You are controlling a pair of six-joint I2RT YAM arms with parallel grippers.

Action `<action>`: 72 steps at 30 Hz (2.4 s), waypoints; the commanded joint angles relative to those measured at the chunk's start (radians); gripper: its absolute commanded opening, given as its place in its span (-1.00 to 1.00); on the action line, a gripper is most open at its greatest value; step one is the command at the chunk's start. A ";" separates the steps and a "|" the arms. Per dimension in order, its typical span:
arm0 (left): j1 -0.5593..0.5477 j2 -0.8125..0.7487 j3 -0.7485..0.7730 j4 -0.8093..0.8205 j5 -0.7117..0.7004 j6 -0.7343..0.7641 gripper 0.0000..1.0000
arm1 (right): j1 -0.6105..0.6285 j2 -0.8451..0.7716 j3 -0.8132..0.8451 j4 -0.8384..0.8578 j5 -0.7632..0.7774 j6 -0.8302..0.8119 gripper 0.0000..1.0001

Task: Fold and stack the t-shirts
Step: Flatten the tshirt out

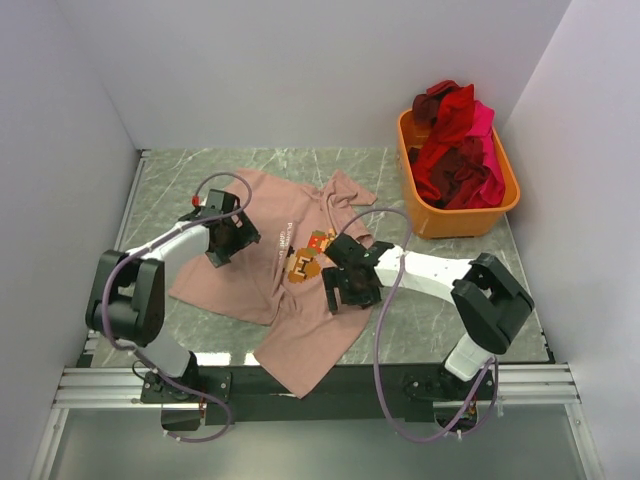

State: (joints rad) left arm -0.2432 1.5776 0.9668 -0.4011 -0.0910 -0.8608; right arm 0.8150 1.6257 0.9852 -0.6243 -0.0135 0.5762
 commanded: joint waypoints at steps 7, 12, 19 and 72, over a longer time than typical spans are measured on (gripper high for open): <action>0.005 0.070 0.036 -0.010 -0.019 0.035 0.99 | -0.057 0.143 0.085 0.014 0.083 0.034 0.74; 0.005 0.088 0.032 0.010 -0.019 0.039 0.99 | -0.174 0.259 0.232 -0.037 0.190 -0.015 0.73; 0.012 0.209 0.147 0.016 0.020 0.042 0.99 | -0.355 0.529 0.571 -0.150 0.237 -0.088 0.73; 0.354 -0.107 -0.292 0.011 -0.072 -0.126 -0.18 | -0.362 -0.230 -0.048 0.124 0.101 -0.044 0.75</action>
State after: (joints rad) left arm 0.1055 1.4010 0.6861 -0.4194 -0.1818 -0.9924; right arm 0.4576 1.4635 0.9535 -0.5163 0.0883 0.5312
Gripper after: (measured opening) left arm 0.458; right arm 0.876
